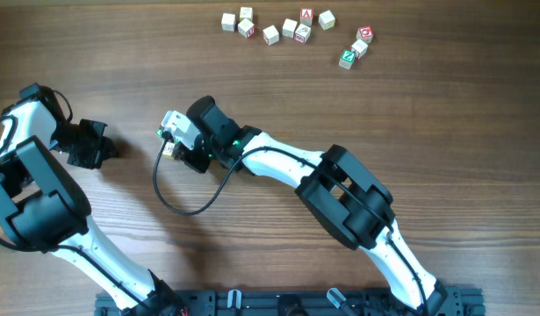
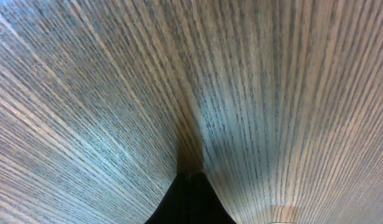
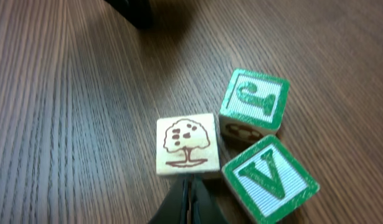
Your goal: Form a circle
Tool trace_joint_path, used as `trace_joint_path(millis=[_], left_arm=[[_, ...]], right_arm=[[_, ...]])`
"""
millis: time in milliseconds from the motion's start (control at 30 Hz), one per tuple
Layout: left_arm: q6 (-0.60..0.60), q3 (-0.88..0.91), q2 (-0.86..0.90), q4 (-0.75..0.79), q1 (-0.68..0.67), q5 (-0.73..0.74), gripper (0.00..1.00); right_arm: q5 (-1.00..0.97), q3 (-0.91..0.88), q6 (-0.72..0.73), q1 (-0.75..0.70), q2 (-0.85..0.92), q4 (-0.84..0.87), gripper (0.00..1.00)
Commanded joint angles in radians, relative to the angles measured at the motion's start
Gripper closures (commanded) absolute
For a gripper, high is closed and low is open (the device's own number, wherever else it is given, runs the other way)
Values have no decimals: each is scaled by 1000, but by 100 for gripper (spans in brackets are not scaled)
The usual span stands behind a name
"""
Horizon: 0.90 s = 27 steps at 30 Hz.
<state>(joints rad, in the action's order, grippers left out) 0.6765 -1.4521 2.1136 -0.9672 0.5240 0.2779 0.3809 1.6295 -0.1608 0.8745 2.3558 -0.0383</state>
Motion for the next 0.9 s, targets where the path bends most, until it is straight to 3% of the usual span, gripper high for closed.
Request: trace_joint_path(millis=[0,200,700,867], left_arm=[[13,6,-12,10,-1,-9,96],[13,6,-12,10,-1,-10,96],[11,6,-12,11,-2,-10,96],[-50,2,-52,36,-7,-11,96]], right_arm=[[-11,-7,8,-3,-25,-42,95],[-104,-7,67,-32,-76,-92,96],[-123,-7,150,-205,-153,-173,96],[-155,-7,164,-305,-217,-257,95]])
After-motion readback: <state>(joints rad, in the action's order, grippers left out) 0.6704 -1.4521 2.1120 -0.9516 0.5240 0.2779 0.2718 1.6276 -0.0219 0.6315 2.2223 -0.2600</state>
